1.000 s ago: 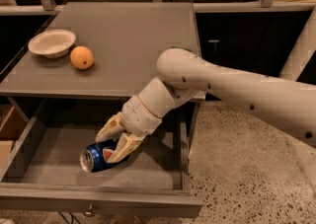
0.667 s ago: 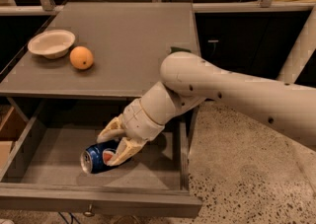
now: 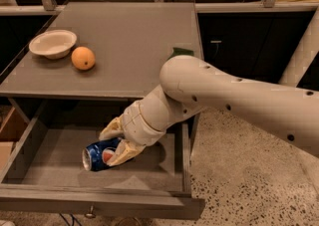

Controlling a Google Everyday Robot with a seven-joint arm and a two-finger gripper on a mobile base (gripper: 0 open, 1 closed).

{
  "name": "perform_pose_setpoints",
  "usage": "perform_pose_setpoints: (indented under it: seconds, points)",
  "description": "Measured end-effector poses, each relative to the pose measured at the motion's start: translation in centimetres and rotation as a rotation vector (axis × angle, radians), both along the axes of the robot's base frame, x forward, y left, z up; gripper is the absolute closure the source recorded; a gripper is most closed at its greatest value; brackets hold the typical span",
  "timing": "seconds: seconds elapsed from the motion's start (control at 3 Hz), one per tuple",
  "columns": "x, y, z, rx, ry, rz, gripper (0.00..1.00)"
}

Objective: Place pepsi can into top drawer

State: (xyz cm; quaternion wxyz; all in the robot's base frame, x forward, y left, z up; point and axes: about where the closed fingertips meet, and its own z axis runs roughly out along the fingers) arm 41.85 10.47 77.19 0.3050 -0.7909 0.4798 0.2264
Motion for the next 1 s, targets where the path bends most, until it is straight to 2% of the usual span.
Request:
perform_pose_setpoints:
  seconds: [0.33, 0.67, 1.0]
  points:
    - [0.6, 0.3, -1.2, -0.036, 0.018, -0.073, 1.00]
    - [1.7, 0.1, -3.0, -0.090, 0.043, -0.197, 1.00]
    - [2.3, -0.3, -4.3, -0.123, 0.067, -0.287, 1.00]
